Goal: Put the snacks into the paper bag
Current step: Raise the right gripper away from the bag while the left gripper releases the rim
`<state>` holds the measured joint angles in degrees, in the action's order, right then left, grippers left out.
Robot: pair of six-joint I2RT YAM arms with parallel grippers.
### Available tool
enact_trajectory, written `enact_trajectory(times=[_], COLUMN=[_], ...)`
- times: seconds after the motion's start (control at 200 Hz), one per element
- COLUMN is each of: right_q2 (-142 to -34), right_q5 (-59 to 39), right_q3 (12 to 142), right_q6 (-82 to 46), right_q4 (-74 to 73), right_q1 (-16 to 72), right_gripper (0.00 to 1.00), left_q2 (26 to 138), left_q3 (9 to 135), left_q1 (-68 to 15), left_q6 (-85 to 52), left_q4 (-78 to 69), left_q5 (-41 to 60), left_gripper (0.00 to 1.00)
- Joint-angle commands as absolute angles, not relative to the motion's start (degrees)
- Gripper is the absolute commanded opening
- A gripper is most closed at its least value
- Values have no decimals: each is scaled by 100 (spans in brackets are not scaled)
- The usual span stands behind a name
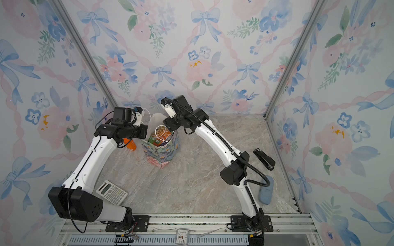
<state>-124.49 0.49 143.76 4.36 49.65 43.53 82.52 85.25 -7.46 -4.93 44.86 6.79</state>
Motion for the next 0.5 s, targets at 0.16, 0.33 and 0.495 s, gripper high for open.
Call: enact_trajectory(times=[0.16, 0.33, 0.495], right_q2=[-10971, -10437, -9940], right_q5=[-231, -381, -424], right_q3=[12626, 11909, 11143], right_q6=[-543, -789, -959], right_q4=[3548, 3203, 2809], right_q1=[3775, 3520, 3316], right_gripper=[97, 99, 100], left_q2=[8384, 8352, 8252], left_q3=[8842, 8746, 8658], left_q1=[-747, -747, -747], left_q6=[-560, -600, -617], left_q4=[4350, 4344, 4291], left_q5=[873, 866, 784], left_gripper=[3, 27, 46])
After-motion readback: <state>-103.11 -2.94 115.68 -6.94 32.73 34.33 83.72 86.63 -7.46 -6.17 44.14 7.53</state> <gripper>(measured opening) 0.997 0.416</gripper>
